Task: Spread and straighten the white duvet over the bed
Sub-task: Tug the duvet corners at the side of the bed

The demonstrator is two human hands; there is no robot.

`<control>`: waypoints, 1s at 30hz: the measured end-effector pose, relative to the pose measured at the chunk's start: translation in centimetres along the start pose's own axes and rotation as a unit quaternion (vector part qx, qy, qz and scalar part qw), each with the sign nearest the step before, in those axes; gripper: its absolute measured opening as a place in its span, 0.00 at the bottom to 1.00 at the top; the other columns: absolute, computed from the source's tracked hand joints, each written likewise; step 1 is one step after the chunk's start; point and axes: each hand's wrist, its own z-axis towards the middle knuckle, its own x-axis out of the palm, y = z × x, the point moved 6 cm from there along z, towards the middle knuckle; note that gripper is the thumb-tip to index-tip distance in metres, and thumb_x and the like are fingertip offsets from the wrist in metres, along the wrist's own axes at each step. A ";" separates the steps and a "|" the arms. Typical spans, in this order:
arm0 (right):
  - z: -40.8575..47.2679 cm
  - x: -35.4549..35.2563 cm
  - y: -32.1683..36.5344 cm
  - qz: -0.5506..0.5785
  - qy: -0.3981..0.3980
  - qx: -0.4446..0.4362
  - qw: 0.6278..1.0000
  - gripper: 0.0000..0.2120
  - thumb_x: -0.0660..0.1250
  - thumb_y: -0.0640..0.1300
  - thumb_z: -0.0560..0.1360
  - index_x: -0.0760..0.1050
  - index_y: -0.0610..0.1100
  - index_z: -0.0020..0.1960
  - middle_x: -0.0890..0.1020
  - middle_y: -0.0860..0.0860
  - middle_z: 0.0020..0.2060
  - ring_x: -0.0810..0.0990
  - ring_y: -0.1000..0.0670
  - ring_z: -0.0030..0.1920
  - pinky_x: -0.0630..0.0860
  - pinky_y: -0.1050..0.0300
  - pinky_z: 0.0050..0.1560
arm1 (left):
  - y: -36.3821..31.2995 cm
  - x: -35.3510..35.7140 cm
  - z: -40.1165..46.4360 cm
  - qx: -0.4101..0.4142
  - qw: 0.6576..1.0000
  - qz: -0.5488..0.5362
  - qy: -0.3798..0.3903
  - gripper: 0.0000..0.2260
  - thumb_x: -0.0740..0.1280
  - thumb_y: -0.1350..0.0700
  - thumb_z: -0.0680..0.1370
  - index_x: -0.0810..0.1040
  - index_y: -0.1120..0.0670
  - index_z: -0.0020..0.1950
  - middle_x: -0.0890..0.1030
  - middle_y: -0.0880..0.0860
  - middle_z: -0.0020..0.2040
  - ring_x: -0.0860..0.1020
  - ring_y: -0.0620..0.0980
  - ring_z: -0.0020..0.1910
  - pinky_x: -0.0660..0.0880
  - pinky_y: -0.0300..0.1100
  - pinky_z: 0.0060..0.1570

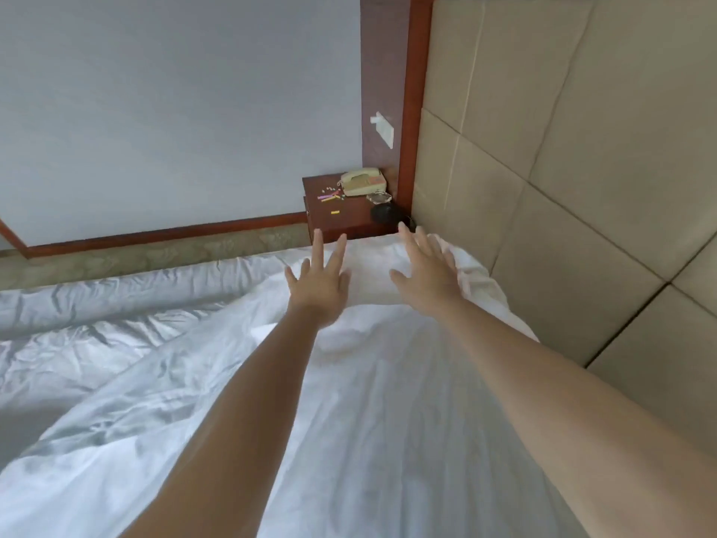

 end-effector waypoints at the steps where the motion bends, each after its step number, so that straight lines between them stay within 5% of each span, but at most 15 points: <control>1: -0.9 2.1 -0.5 -0.052 0.009 -0.018 0.998 0.31 0.57 0.53 0.80 0.46 0.53 0.78 0.45 0.48 0.78 0.43 0.47 0.77 0.41 0.45 0.74 | 0.2 2.3 -0.3 -0.008 1.000 -0.005 0.019 0.23 0.46 0.46 0.83 0.42 0.43 0.78 0.38 0.49 0.78 0.52 0.56 0.77 0.45 0.64 0.71; 6: -5.2 11.8 -5.2 -0.133 0.196 0.033 0.971 0.28 0.46 0.63 0.79 0.57 0.53 0.75 0.46 0.46 0.78 0.44 0.46 0.77 0.37 0.44 0.74 | 1.5 10.9 -3.0 -0.029 0.995 0.060 0.079 0.22 0.46 0.48 0.83 0.51 0.47 0.78 0.49 0.48 0.79 0.49 0.50 0.77 0.41 0.64 0.72; 13: -8.0 16.7 -7.3 -0.116 0.287 0.066 0.948 0.33 0.43 0.66 0.78 0.48 0.51 0.78 0.46 0.48 0.78 0.44 0.49 0.77 0.37 0.47 0.75 | 1.8 16.5 -6.2 -0.018 0.978 -0.065 0.199 0.26 0.50 0.41 0.81 0.52 0.45 0.78 0.50 0.46 0.79 0.47 0.46 0.77 0.41 0.57 0.74; 20: -9.6 11.3 -5.7 0.024 0.197 0.046 0.979 0.25 0.61 0.51 0.77 0.64 0.48 0.73 0.61 0.48 0.74 0.62 0.47 0.72 0.60 0.55 0.70 | 1.2 14.4 -6.4 -0.003 0.970 -0.066 0.236 0.32 0.61 0.34 0.74 0.57 0.40 0.76 0.54 0.48 0.78 0.51 0.48 0.77 0.47 0.57 0.74; 24: -13.1 7.8 -6.4 -0.029 0.134 0.057 0.989 0.26 0.60 0.50 0.78 0.60 0.48 0.74 0.59 0.47 0.75 0.57 0.46 0.74 0.56 0.54 0.72 | -0.6 12.7 -7.3 0.000 0.983 -0.028 0.183 0.26 0.62 0.42 0.77 0.62 0.43 0.74 0.56 0.48 0.77 0.56 0.51 0.76 0.55 0.54 0.73; 27: -15.8 4.4 -8.4 -0.128 0.050 0.140 0.981 0.29 0.57 0.51 0.79 0.52 0.47 0.77 0.52 0.44 0.77 0.48 0.44 0.77 0.45 0.50 0.75 | -3.5 11.6 -9.0 0.020 0.987 -0.053 0.149 0.24 0.60 0.47 0.79 0.63 0.46 0.74 0.57 0.49 0.77 0.56 0.50 0.75 0.56 0.50 0.73; 30: -18.7 1.4 -10.7 -0.069 -0.004 0.273 0.959 0.28 0.61 0.54 0.77 0.61 0.44 0.72 0.66 0.43 0.69 0.64 0.42 0.69 0.62 0.50 0.68 | -7.0 10.4 -11.6 0.057 0.987 -0.064 0.139 0.19 0.58 0.50 0.80 0.68 0.47 0.72 0.61 0.49 0.76 0.58 0.50 0.75 0.56 0.49 0.73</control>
